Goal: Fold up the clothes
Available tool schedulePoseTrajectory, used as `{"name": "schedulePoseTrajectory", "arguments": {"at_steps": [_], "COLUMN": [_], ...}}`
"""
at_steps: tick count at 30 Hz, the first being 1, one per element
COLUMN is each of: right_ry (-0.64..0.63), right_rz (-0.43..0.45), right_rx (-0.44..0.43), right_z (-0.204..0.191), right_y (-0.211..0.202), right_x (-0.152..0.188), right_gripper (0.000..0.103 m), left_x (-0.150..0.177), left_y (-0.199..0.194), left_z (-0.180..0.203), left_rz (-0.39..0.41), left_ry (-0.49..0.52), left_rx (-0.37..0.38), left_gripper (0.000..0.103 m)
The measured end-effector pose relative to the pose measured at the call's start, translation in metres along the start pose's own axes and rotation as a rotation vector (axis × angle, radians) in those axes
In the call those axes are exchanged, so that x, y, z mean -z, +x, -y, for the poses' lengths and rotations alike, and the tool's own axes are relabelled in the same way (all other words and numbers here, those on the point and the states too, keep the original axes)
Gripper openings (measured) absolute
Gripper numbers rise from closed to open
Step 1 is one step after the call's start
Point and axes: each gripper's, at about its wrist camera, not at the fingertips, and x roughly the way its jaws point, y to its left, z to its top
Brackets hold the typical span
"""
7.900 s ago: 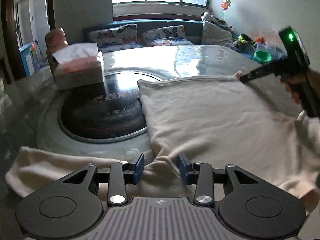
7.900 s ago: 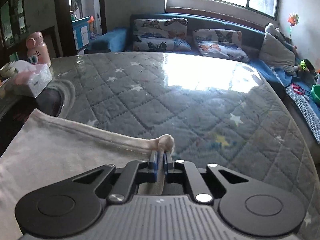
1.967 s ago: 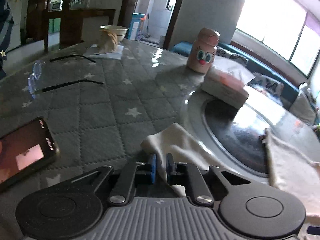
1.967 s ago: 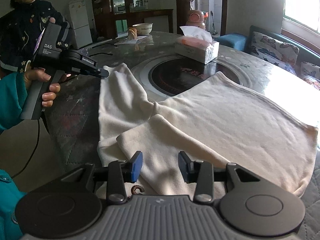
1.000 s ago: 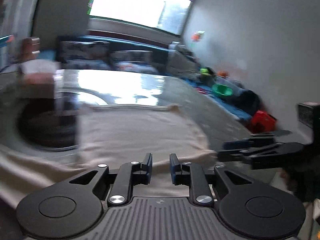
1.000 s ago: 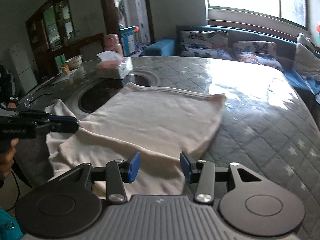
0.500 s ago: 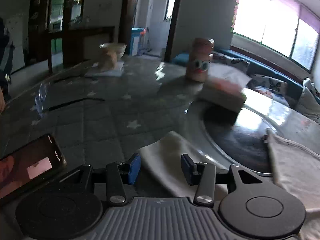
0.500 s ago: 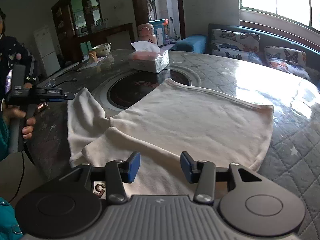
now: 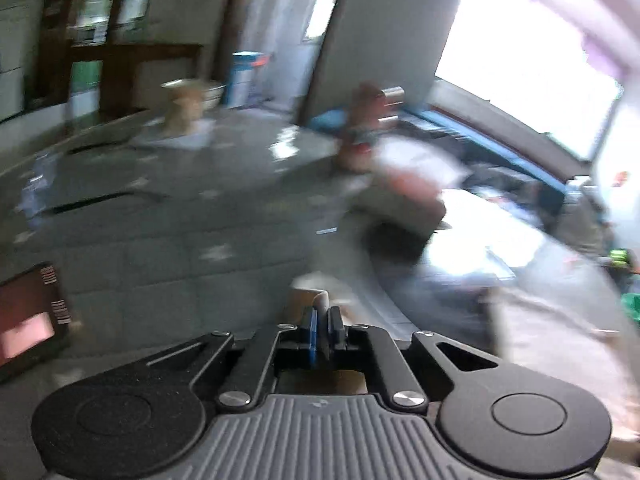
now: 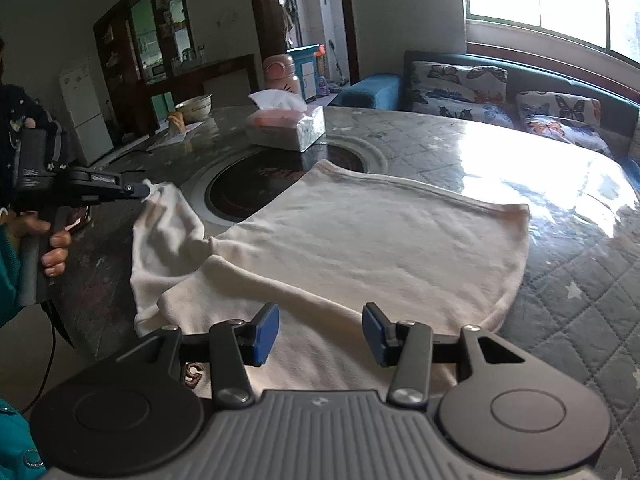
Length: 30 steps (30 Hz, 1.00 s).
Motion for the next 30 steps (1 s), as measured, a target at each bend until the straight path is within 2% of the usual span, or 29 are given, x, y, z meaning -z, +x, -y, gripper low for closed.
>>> {"name": "schedulePoseTrajectory", "arguments": {"at_steps": [2, 7, 9, 11, 12, 16, 17, 19, 26, 30], "right_ry": [0.011, 0.049, 0.051, 0.063, 0.076, 0.107, 0.109, 0.105, 0.061, 0.049], "right_rz": [0.014, 0.040, 0.046, 0.055, 0.061, 0.052, 0.043, 0.025, -0.040, -0.091], "right_rx": [0.012, 0.033, 0.044, 0.058, 0.065, 0.078, 0.070, 0.040, -0.086, -0.095], "right_z": [0.004, 0.015, 0.018, 0.022, 0.025, 0.033, 0.032, 0.029, 0.000, -0.010], "right_y": [-0.005, -0.020, -0.024, -0.031, -0.035, -0.040, -0.039, -0.033, 0.007, 0.029], "right_x": [0.001, 0.004, 0.004, 0.005, 0.005, 0.007, 0.008, 0.007, -0.002, -0.007], "right_gripper": [0.047, 0.047, 0.047, 0.047, 0.047, 0.047, 0.046, 0.046, 0.036, 0.033], "left_x": [-0.002, 0.007, 0.019, 0.037, 0.047, 0.065, 0.065, 0.062, 0.052, 0.055], "left_y": [-0.013, -0.036, -0.034, -0.031, -0.031, -0.035, -0.037, -0.041, -0.045, -0.041], "left_z": [0.026, 0.101, 0.123, 0.142, 0.149, 0.150, 0.146, 0.135, 0.074, 0.062], "left_rz": [0.008, 0.009, -0.054, -0.135, -0.159, -0.195, -0.186, -0.161, -0.120, -0.131], "left_ry": [0.024, 0.159, 0.193, 0.240, 0.272, 0.358, 0.369, 0.386, 0.349, 0.350], "left_rx": [0.122, 0.423, 0.541, 0.616, 0.630, 0.628, 0.612, 0.572, 0.383, 0.350], "left_gripper": [0.005, 0.006, 0.006, 0.012, 0.012, 0.024, 0.035, 0.046, 0.049, 0.053]}}
